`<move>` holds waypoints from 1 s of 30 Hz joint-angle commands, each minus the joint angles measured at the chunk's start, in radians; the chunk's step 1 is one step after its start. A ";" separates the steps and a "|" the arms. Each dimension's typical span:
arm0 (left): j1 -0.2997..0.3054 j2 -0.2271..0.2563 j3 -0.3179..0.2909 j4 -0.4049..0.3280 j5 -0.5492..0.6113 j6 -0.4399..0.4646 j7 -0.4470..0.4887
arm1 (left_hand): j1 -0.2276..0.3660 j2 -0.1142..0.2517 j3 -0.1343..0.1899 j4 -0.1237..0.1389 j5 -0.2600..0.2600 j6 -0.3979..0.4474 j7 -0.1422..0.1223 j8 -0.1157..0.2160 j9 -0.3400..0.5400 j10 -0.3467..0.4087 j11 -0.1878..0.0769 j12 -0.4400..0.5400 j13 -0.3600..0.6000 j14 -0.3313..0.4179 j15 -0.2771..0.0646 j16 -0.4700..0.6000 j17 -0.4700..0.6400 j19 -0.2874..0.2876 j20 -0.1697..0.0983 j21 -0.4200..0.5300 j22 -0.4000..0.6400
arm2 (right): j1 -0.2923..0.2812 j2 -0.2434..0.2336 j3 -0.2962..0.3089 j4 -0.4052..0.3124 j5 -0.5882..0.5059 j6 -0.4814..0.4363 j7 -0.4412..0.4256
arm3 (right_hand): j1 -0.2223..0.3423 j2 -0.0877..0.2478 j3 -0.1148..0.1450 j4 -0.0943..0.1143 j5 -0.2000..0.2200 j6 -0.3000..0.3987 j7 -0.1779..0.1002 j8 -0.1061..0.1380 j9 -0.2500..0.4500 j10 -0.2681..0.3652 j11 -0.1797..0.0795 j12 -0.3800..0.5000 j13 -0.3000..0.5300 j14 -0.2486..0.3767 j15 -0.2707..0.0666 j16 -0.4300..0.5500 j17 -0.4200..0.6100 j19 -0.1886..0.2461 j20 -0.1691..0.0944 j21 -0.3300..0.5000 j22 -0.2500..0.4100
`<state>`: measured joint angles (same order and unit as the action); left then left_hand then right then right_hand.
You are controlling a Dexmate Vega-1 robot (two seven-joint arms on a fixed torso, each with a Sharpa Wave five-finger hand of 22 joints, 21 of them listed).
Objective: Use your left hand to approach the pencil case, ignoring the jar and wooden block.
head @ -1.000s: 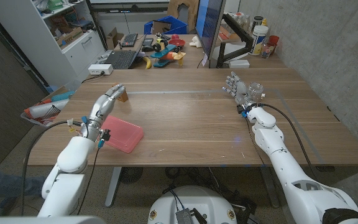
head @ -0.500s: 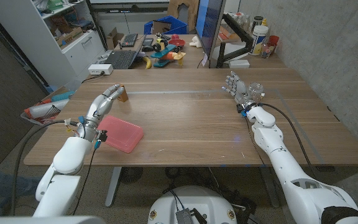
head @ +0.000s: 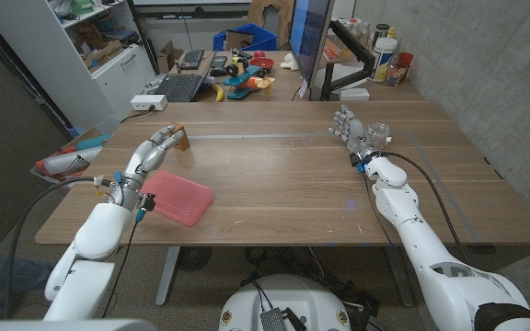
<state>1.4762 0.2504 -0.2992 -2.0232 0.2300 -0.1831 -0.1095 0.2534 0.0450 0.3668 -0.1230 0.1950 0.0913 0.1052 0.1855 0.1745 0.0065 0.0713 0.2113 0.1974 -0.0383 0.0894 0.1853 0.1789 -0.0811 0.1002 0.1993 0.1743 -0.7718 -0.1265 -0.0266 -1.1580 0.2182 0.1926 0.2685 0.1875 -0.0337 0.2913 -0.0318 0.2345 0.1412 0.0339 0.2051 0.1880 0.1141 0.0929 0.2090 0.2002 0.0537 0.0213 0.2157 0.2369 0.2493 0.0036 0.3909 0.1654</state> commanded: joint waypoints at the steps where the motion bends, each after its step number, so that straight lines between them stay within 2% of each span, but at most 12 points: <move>1: 0.035 0.005 -0.006 -0.041 0.085 0.021 0.030 | 0.015 0.001 0.003 -0.005 -0.001 0.010 0.003 0.009 0.006 0.005 0.004 0.007 0.002 0.006 0.000 0.005 0.003 -0.004 0.007 0.000 0.006 | 0.007 0.003 -0.003 0.008 -0.007 0.000 -0.003 | 0.007 0.001 0.002 -0.002 0.005 0.011 0.000 -0.005 0.005 0.007 0.000 -0.002 0.002 0.007 0.002 -0.001 0.001 0.005 0.003 -0.003 0.002; 19: 0.065 0.005 -0.013 -0.061 0.161 0.025 0.073 | 0.022 0.003 0.006 -0.009 -0.002 0.019 0.002 0.011 0.006 0.008 0.004 0.008 0.002 0.009 0.002 0.005 0.002 -0.005 0.010 0.000 0.006 | 0.014 0.011 -0.006 0.012 -0.012 0.002 -0.006 | 0.006 0.002 0.001 -0.003 0.005 0.011 0.002 -0.005 0.005 0.009 -0.001 -0.002 0.002 0.007 0.002 -0.001 -0.001 0.008 0.003 -0.010 0.002; 30: 0.077 0.012 -0.012 -0.079 0.211 0.057 0.081 | 0.027 0.005 0.007 -0.011 -0.002 0.021 0.002 0.010 0.006 0.008 0.003 0.007 0.002 0.010 0.002 0.005 0.002 -0.004 0.011 0.000 0.006 | 0.011 0.006 -0.004 0.007 -0.013 -0.003 -0.007 | 0.005 0.002 0.000 -0.004 0.004 0.011 0.002 -0.005 0.005 0.008 -0.001 -0.003 0.002 0.007 0.001 -0.001 -0.002 0.010 0.003 -0.014 0.002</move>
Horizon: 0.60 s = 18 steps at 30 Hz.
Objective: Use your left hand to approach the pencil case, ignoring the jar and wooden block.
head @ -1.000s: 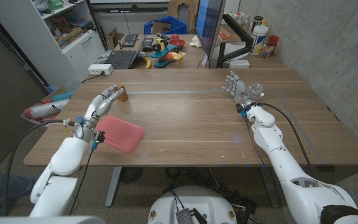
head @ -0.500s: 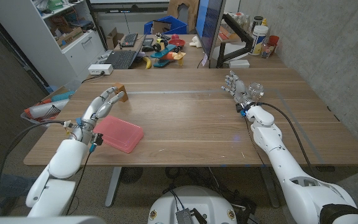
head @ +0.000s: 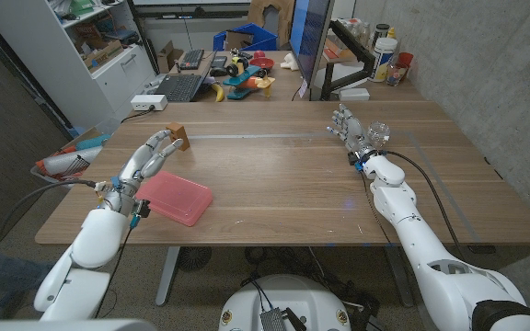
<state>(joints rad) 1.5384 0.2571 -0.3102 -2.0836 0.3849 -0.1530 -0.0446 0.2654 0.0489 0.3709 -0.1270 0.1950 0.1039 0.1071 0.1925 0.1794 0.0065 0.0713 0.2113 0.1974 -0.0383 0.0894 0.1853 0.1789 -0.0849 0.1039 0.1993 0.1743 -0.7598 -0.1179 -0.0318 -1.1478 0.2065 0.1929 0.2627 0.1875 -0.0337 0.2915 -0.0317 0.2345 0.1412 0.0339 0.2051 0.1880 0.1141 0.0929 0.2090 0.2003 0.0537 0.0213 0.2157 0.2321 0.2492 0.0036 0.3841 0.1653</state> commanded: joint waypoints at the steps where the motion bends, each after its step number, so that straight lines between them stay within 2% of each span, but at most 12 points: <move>1: 0.016 0.005 -0.002 -0.020 0.058 0.029 0.017 | 0.015 0.001 0.004 -0.008 -0.003 0.008 0.000 0.003 0.001 0.008 0.004 0.007 0.002 0.009 0.002 0.005 0.002 -0.001 0.008 0.000 0.006 | 0.001 -0.002 0.002 0.001 -0.001 -0.001 0.000 | 0.005 0.002 0.000 -0.004 0.004 0.011 0.001 -0.005 0.005 0.008 -0.001 -0.002 0.002 0.007 0.001 -0.001 0.003 0.010 0.003 -0.008 0.002; 18: 0.019 0.036 0.033 -0.044 0.190 0.109 0.049 | 0.022 0.003 0.006 -0.011 -0.003 0.014 -0.005 0.004 0.001 0.013 0.002 0.008 0.002 0.014 0.002 0.006 0.002 0.001 0.014 0.000 0.006 | 0.008 -0.003 0.003 0.016 -0.011 -0.001 -0.003 | 0.004 0.003 -0.001 -0.005 0.004 0.012 0.000 -0.005 0.005 0.008 -0.001 -0.003 0.002 0.008 0.002 -0.001 0.002 0.013 0.004 -0.014 0.002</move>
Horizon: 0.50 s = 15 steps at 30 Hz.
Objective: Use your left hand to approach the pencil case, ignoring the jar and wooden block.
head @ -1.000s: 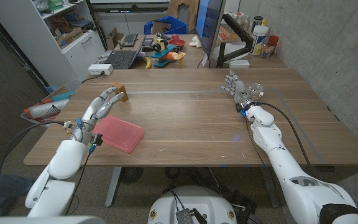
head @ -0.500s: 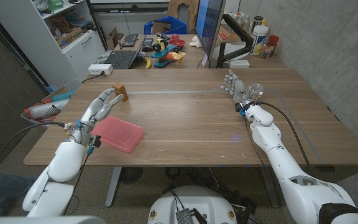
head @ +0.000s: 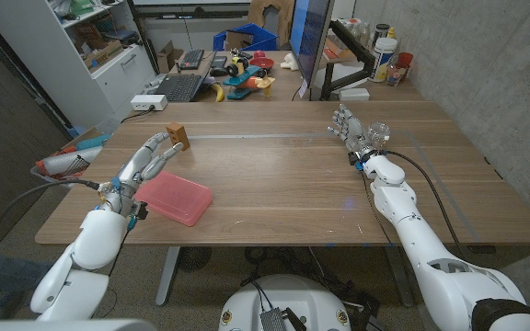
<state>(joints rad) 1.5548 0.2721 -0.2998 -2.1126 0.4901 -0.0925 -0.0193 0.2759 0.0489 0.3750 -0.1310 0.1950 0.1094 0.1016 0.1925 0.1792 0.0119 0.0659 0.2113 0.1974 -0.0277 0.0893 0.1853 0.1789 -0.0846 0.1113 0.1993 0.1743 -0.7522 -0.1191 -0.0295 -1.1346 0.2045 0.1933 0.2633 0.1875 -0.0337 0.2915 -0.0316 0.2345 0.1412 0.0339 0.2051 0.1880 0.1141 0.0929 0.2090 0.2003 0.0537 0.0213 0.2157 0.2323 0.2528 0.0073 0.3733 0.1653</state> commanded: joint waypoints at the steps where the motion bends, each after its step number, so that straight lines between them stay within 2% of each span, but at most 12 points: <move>1: 0.002 0.023 0.023 -0.015 0.089 0.052 0.026 | 0.012 0.003 0.002 -0.007 -0.003 0.009 0.000 0.004 0.001 0.007 0.007 0.008 0.002 0.004 0.001 0.006 0.002 0.001 0.006 0.001 0.006 | 0.000 -0.002 0.001 0.002 -0.010 0.000 -0.005 | 0.004 0.003 -0.001 -0.005 0.004 0.012 0.000 -0.005 0.005 0.008 -0.001 -0.003 0.002 0.008 0.002 -0.001 0.001 0.009 0.000 -0.004 0.002; 7: 0.004 0.040 0.036 -0.027 0.149 0.085 0.042 | 0.013 0.003 0.002 -0.008 -0.004 0.009 -0.001 0.003 0.001 0.008 0.006 0.008 0.002 0.006 0.000 0.007 0.002 0.000 0.007 0.000 0.006 | -0.004 -0.001 0.002 -0.006 -0.010 0.001 -0.008 | 0.005 0.004 -0.001 -0.006 0.004 0.012 0.001 -0.005 0.005 0.008 -0.001 -0.003 0.002 0.008 0.002 -0.001 0.001 0.011 0.000 -0.006 0.003; 15: 0.011 0.050 0.048 -0.031 0.174 0.099 0.061 | 0.015 0.003 0.003 -0.009 -0.004 0.012 -0.003 0.003 0.002 0.009 0.005 0.008 0.002 0.007 0.000 0.007 0.002 0.001 0.008 0.000 0.006 | -0.002 0.000 0.001 0.000 -0.010 0.003 -0.010 | 0.004 0.004 -0.002 -0.006 0.004 0.013 0.001 -0.005 0.005 0.008 0.000 -0.003 0.002 0.008 0.002 -0.001 0.000 0.012 0.000 -0.010 0.003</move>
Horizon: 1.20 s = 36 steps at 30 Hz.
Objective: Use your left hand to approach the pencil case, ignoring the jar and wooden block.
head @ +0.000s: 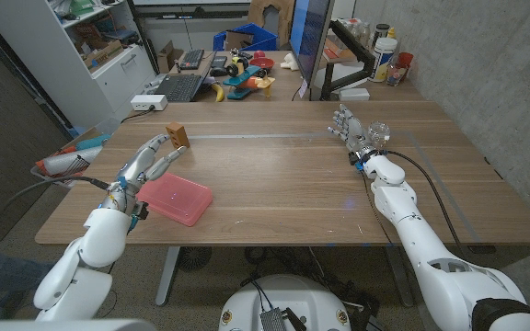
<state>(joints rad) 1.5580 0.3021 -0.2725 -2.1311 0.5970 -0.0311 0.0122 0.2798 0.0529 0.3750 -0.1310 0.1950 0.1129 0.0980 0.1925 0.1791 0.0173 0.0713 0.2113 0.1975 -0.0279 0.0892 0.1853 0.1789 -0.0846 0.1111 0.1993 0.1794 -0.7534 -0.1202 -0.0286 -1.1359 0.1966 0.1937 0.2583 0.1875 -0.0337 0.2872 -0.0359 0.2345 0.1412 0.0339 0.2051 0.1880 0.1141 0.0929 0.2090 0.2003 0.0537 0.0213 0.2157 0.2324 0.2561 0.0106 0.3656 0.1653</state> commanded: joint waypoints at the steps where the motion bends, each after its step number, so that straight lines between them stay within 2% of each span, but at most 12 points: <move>1: 0.009 0.020 0.022 -0.014 0.072 0.041 0.032 | 0.012 -0.001 0.003 -0.009 -0.004 0.009 0.001 0.003 0.002 0.004 0.000 0.008 0.002 0.007 0.000 0.006 0.002 0.001 0.008 0.000 0.001 | 0.000 0.001 0.000 0.002 -0.003 0.003 -0.005 | 0.004 0.004 0.002 -0.002 0.004 0.013 0.002 -0.005 0.005 0.008 0.000 -0.003 0.002 0.008 0.001 -0.001 0.000 0.009 -0.003 -0.002 0.003; 11: 0.034 0.029 0.029 -0.031 0.133 0.075 0.064 | 0.015 -0.001 0.003 -0.010 -0.004 0.014 -0.001 0.004 0.002 0.007 -0.001 0.009 0.002 0.010 0.000 0.007 0.002 0.001 0.011 0.000 0.001 | 0.005 0.002 -0.003 0.014 -0.006 0.008 -0.003 | 0.003 0.005 0.002 -0.002 0.004 0.014 0.002 -0.005 0.005 0.008 -0.001 -0.003 0.002 0.008 0.001 -0.001 -0.001 0.011 -0.003 -0.007 0.003; 24: 0.033 0.053 0.043 -0.019 0.175 0.102 0.080 | 0.019 0.000 0.004 -0.012 -0.003 0.021 -0.003 0.005 0.002 0.011 -0.001 0.010 0.002 0.012 -0.001 0.007 0.002 0.001 0.013 0.000 0.001 | 0.009 0.005 -0.003 0.016 -0.010 0.008 -0.005 | 0.003 0.006 0.001 -0.003 0.004 0.014 0.002 -0.005 0.005 0.008 -0.001 -0.004 0.002 0.009 0.003 -0.001 -0.001 0.013 -0.003 -0.012 0.003; 32: 0.028 0.058 0.040 -0.003 0.144 0.101 0.073 | 0.022 0.000 0.005 -0.013 -0.003 0.027 -0.006 0.006 0.002 0.012 -0.004 0.010 0.002 0.014 -0.005 0.007 0.002 0.002 0.014 0.000 0.001 | 0.010 0.003 -0.005 0.009 -0.013 0.005 -0.007 | 0.003 0.007 0.001 -0.004 0.004 0.014 0.002 -0.005 0.005 0.009 0.002 -0.003 0.002 0.008 0.001 -0.002 -0.002 0.015 -0.004 -0.016 0.003; 36: 0.030 0.066 0.047 -0.002 0.171 0.114 0.083 | 0.024 0.001 0.006 -0.013 -0.003 0.029 -0.007 0.006 0.002 0.012 -0.005 0.010 0.002 0.015 -0.005 0.007 0.002 0.002 0.015 0.000 0.001 | 0.011 0.002 -0.005 0.006 -0.013 0.005 -0.006 | 0.003 0.007 0.000 -0.004 0.004 0.014 0.002 -0.005 0.005 0.008 0.001 -0.004 0.001 0.009 0.001 -0.002 -0.002 0.015 -0.004 -0.018 0.003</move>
<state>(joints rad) 1.5894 0.3528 -0.2335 -2.1459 0.7486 0.0640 0.0844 0.2916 0.0489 0.3761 -0.1383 0.1950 0.1326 0.0892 0.1925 0.1789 0.0244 0.0642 0.2113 0.1974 -0.0166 0.0811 0.1894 0.1789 -0.0789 0.1166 0.1993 0.1792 -0.7453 -0.1164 -0.0315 -1.1207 0.1864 0.2023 0.2533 0.1875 -0.0337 0.2873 -0.0358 0.2345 0.1466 0.0393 0.2051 0.1880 0.1141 0.0929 0.2090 0.2004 0.0537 0.0213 0.2157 0.2276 0.2600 0.0071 0.3502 0.1653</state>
